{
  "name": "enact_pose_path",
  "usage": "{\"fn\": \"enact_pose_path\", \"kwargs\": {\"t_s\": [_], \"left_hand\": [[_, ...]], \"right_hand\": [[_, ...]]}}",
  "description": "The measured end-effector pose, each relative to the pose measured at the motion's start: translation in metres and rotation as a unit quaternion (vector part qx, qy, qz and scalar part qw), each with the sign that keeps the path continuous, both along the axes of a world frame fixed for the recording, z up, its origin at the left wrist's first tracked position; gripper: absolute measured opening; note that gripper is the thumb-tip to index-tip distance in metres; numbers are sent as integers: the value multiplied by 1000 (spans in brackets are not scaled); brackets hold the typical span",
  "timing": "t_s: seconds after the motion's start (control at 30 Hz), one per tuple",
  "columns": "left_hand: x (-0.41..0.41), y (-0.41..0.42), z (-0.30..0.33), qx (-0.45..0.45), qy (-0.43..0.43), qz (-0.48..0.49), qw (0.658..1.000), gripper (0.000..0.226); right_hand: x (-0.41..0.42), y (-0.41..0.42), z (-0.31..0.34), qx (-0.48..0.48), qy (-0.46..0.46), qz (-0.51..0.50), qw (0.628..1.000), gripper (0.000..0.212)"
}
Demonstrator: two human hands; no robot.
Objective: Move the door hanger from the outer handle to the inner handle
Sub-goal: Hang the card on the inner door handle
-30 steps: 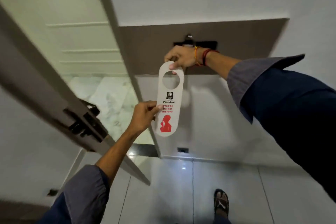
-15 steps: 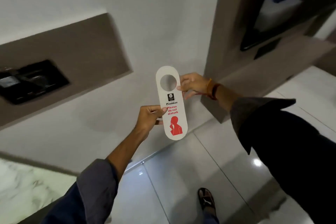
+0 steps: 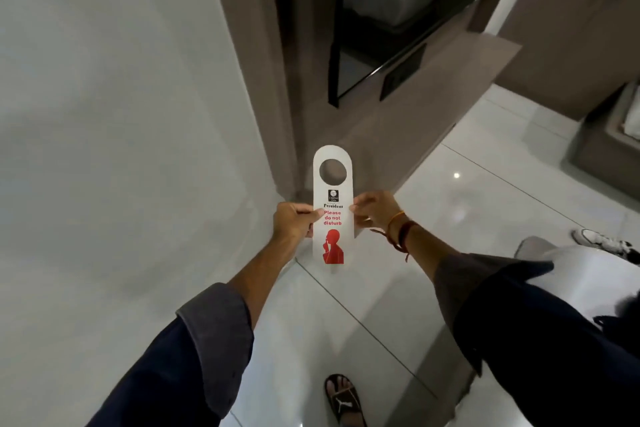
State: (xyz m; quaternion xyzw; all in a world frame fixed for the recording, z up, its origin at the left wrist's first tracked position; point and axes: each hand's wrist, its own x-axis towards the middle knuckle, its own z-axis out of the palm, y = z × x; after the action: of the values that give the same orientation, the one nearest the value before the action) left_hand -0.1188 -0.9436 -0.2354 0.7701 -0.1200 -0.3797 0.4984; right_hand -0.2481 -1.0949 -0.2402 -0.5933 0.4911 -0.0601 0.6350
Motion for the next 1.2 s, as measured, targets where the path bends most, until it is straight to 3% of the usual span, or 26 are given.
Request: {"fn": "enact_pose_path", "kwargs": {"t_s": [0.2,0.37,0.57,0.7,0.87,0.97,1.07,1.2], "left_hand": [[14,-78,-45,55,-90,-34,994,21],[20,-112,-69,110,-176,-96,974,25],[29,-119,-81,142,-178,-136,964,23],[34,-116,-81,149,-172,-161,960,24],[36,-95,-63,140,-124,-179,966,37],[36,-69,-42,121,-107,-190,968,51],[37,-22,-8,72,-119,-186,973,55],[41,66,47,27,-197,-172,965,51]], "right_hand": [[16,-49,-48,-10,36,-89,995,21],[33,-68,-74,-21,74,-97,992,28],[43,-73,-87,-61,80,-82,992,11],[46,-69,-86,-89,100,-65,989,18],[46,-52,-66,-136,134,-36,981,11],[46,-30,-42,-157,145,-6,977,22],[49,12,-3,-233,163,57,957,35],[59,96,53,-333,118,116,928,39]]}}
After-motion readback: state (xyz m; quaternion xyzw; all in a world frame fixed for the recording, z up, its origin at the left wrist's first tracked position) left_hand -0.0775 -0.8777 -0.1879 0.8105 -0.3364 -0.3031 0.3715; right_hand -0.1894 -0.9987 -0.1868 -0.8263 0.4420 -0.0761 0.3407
